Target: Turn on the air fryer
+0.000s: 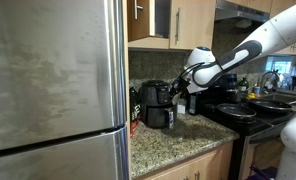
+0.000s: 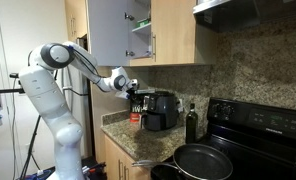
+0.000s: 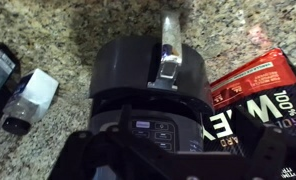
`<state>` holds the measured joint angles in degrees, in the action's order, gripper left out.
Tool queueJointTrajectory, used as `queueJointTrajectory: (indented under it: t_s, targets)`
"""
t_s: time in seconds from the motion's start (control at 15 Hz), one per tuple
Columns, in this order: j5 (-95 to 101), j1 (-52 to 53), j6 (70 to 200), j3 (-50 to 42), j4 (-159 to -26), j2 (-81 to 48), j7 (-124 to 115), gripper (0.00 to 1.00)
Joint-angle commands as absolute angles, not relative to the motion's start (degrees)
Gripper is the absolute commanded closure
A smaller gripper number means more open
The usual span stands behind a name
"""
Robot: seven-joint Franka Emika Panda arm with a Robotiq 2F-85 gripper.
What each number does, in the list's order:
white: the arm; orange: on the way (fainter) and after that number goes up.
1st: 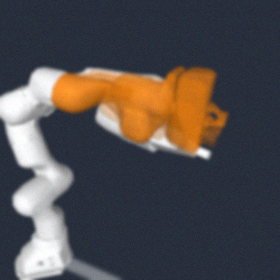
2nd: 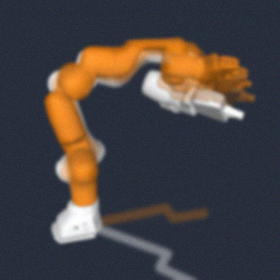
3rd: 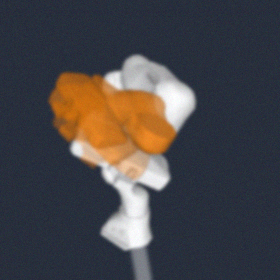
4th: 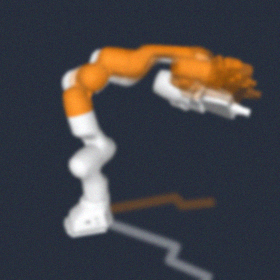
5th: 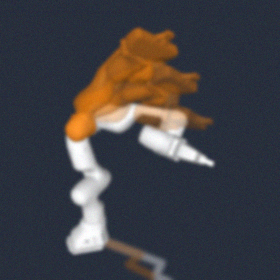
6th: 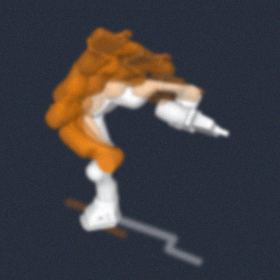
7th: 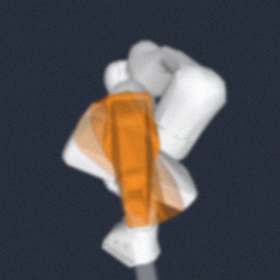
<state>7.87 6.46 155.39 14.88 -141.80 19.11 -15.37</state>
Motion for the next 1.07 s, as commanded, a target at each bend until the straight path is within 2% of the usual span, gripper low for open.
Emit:
queueJointTrajectory:
  t_s: [0.0,0.27,0.6,1.0]
  targets:
    - [10.34,5.36,156.61,15.24,-141.85,19.17,-14.96,0.00]
    - [12.96,4.11,158.22,15.80,-142.03,19.17,-14.91,0.00]
    - [-7.00,19.53,155.27,4.94,-141.59,17.97,8.77,0.00]
    - [-7.36,18.15,156.24,6.30,-141.93,18.55,9.35,0.00]
